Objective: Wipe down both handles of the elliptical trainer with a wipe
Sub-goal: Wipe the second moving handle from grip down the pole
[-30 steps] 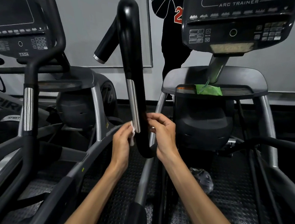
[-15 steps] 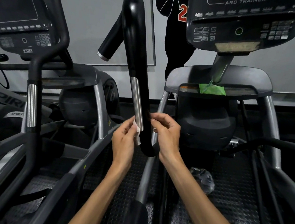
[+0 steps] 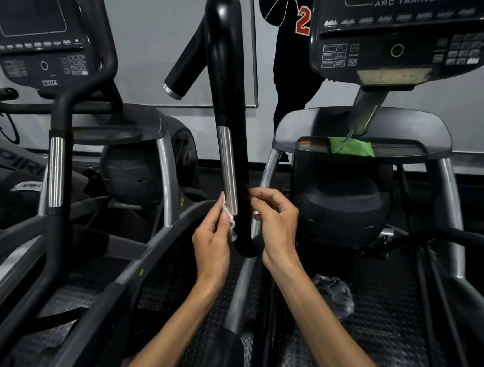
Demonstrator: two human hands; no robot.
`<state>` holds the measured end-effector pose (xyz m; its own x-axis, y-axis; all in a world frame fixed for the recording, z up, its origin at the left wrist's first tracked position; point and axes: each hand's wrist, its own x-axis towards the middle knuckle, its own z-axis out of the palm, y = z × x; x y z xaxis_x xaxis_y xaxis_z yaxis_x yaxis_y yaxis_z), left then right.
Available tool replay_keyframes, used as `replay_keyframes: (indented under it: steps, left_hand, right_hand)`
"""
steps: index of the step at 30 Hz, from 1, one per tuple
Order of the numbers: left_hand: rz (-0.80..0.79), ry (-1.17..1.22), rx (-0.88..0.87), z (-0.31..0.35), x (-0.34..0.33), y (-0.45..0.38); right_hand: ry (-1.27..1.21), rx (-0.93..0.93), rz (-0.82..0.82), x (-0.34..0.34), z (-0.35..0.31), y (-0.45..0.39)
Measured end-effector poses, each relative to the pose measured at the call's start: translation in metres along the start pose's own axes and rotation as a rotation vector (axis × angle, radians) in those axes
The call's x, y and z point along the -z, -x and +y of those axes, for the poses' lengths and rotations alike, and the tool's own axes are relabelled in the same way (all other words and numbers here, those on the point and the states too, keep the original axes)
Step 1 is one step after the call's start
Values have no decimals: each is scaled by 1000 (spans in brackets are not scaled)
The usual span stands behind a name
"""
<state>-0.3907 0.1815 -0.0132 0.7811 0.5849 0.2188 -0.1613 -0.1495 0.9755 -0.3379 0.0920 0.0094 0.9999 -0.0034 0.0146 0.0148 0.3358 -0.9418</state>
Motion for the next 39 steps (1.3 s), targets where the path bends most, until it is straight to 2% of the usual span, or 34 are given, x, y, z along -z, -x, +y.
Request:
replay_keyframes:
  steps: [8, 13, 17, 24, 28, 33, 39]
  left_hand:
    - [14, -77, -122, 6, -1, 3]
    - [-10, -15, 24, -8, -2, 11]
    - [62, 35, -49, 5, -6, 16]
    - [68, -53, -72, 4, -7, 27]
    - [93, -71, -143, 13, -7, 18]
    - [35, 51, 63, -1, -3, 3]
    - [-35, 169, 82, 7, -3, -15]
  right_hand:
    - [-9, -6, -7, 1, -2, 1]
    - [-33, -13, -19, 3, -5, 3]
    - [-18, -20, -19, 4, -6, 2]
    - [-16, -30, -35, 4, -5, 4]
    - [-22, -18, -37, 2, -5, 3]
    - [-81, -2, -49, 2, -8, 4]
    - [-82, -9, -14, 2, -1, 0]
